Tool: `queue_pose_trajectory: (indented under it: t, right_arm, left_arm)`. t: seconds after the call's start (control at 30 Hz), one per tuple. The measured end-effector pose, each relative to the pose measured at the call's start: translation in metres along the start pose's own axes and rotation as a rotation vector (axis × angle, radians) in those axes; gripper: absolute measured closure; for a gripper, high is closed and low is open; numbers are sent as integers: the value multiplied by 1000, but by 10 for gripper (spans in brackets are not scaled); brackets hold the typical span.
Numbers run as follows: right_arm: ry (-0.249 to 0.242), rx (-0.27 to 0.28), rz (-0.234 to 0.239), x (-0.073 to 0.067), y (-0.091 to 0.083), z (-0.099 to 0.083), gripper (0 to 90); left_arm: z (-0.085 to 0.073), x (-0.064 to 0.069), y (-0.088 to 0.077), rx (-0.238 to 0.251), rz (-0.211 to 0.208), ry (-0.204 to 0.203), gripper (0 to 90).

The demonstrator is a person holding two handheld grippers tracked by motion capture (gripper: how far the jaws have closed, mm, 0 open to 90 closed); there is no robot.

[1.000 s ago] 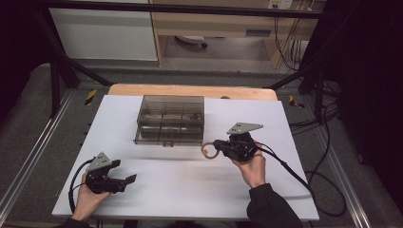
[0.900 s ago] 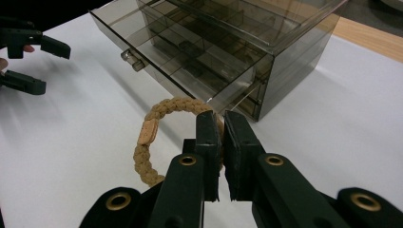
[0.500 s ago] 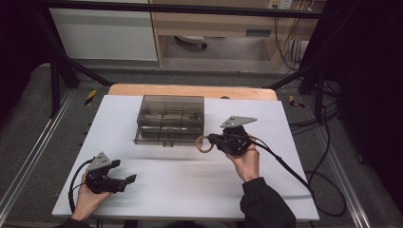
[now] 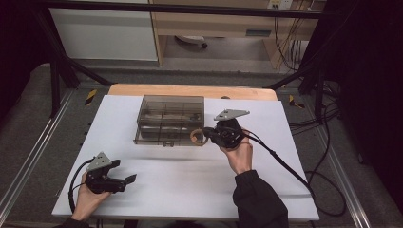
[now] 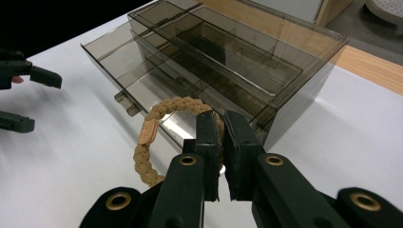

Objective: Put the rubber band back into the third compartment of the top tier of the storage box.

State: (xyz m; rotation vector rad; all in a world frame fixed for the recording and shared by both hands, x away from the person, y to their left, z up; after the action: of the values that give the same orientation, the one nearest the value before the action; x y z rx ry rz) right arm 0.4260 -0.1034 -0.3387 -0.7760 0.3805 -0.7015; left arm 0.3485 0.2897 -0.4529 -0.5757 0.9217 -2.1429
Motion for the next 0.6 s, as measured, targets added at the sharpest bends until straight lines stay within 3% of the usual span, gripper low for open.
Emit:
queue_pose_trajectory:
  t: [0.6]
  right_arm:
    - [30, -4, -21, 5, 23, 17, 853]
  left_arm:
    - [0, 0, 0, -1, -1, 3, 76]
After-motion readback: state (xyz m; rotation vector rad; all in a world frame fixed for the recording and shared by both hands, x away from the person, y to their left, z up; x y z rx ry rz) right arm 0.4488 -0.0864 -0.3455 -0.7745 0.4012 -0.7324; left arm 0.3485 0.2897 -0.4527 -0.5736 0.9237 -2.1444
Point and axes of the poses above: each handheld gripper's, and its own axes: y roughly forward along the jaws, z roughly out of its top, x roughly to its right, the point moved 1 cm from there along y, roughly forward along the jaws, and after that the axes turned 14 degrees about -x, right-handed, at the moved point
